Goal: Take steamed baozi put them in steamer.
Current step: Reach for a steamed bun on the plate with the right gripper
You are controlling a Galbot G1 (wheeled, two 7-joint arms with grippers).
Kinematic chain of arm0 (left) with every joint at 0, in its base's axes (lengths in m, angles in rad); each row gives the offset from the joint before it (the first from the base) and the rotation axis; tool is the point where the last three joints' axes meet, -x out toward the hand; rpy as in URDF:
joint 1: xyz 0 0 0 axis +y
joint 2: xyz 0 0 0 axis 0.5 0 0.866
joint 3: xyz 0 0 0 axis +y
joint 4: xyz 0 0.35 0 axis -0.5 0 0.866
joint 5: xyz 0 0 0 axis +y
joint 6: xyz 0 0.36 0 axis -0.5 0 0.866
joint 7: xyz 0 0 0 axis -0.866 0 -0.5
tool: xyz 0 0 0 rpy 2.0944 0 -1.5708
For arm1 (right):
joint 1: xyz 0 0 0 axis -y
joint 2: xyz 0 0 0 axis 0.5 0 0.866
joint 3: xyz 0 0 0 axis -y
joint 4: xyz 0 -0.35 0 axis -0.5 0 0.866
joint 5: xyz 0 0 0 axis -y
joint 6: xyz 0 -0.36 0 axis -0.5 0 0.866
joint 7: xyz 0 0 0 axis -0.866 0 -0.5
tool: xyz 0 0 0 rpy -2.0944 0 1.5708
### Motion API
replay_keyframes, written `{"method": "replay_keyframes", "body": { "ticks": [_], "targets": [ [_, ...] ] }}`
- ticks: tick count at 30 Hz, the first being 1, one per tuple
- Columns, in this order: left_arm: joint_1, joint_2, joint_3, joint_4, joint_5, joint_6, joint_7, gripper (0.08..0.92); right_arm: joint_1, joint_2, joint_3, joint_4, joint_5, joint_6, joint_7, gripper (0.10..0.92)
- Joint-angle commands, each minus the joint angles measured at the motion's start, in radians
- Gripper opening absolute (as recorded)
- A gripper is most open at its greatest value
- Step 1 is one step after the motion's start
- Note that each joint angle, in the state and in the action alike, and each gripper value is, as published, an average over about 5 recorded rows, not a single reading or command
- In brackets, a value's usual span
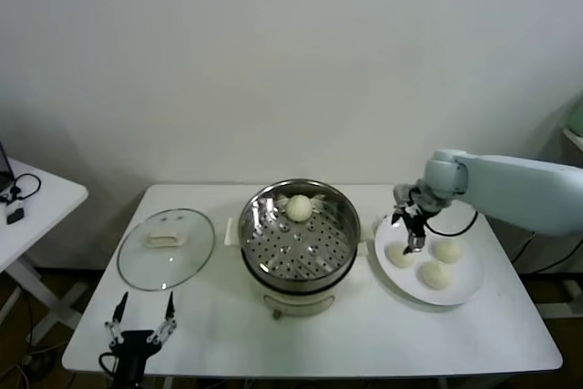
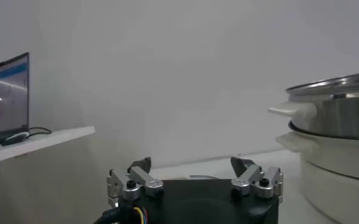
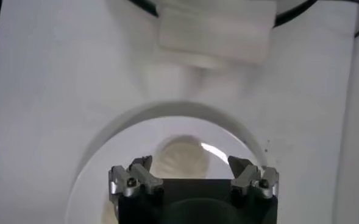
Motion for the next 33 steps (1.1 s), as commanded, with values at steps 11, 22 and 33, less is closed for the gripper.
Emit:
{"method": "replay_keyframes", "body": {
  "ticks": [11,22,33],
  "targets": [
    [0.0,-0.018,0.004,0.004,0.006,-0.006,-0.001,0.823,-0.168,-0.006,0.135,-0.073,-0.117,-0.042,0.033,0.823],
    [-0.007,-0.017,0.008,0.015,0.01,-0.01,0.0,0.823,-0.198,0.009,0.175,-0.138,-0.126,-0.039,0.039,0.823],
    [-0.008,-0.018,0.007,0.014,0.014,-0.01,-0.001,0.823,-0.212,0.006,0.19,-0.134,-0.124,-0.038,0.025,0.741]
  ]
}}
